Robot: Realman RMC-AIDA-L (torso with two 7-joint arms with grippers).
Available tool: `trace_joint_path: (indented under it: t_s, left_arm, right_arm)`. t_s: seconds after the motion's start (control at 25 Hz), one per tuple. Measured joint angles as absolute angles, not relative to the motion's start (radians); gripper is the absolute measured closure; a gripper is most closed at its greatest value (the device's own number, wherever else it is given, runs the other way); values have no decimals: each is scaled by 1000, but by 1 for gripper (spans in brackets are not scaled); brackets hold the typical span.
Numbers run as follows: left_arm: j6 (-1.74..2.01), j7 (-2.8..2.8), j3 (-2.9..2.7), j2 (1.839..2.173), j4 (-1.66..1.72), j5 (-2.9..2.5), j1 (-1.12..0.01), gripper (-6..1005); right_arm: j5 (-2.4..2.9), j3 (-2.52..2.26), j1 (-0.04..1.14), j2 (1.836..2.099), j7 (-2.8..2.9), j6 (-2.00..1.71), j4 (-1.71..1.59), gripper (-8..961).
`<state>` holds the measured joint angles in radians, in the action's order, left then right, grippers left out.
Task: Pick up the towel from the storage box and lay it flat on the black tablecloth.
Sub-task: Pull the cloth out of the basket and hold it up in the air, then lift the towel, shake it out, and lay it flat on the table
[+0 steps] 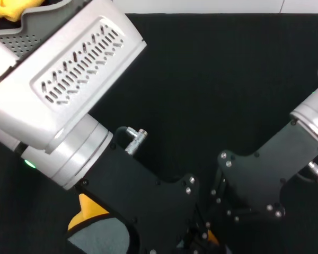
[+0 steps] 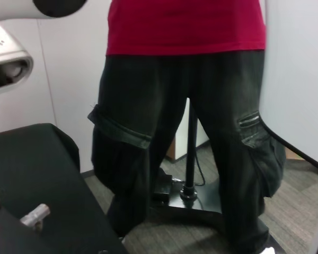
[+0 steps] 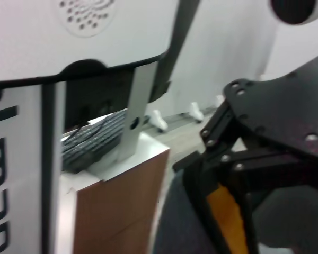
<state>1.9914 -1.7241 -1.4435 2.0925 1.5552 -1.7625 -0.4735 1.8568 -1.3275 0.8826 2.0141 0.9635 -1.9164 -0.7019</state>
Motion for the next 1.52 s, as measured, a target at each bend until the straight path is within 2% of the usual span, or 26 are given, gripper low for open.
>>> trace_joint_path:
  t_s: [0.44, 0.72, 1.08, 1.52]
  left_arm:
    - [1979, -1650, -1306, 2093, 1484, -1762, -461, 976]
    - [1958, -1569, -1113, 2094, 1408, -1760, -451, 950]
    - [1831, -1330, -1021, 2094, 1178, -1627, -377, 948]
    - [1783, -1209, -1010, 2099, 961, -1551, -370, 946]
  right_arm:
    - [1822, -1027, 782, 2013, 1021, -1987, -731, 953]
    - [1661, -1000, 697, 2013, 1101, -1958, -798, 953]
    - [1601, -1003, 688, 2020, 1148, -1807, -840, 953]
    - [1520, -987, 675, 2014, 1151, -1736, -902, 952]
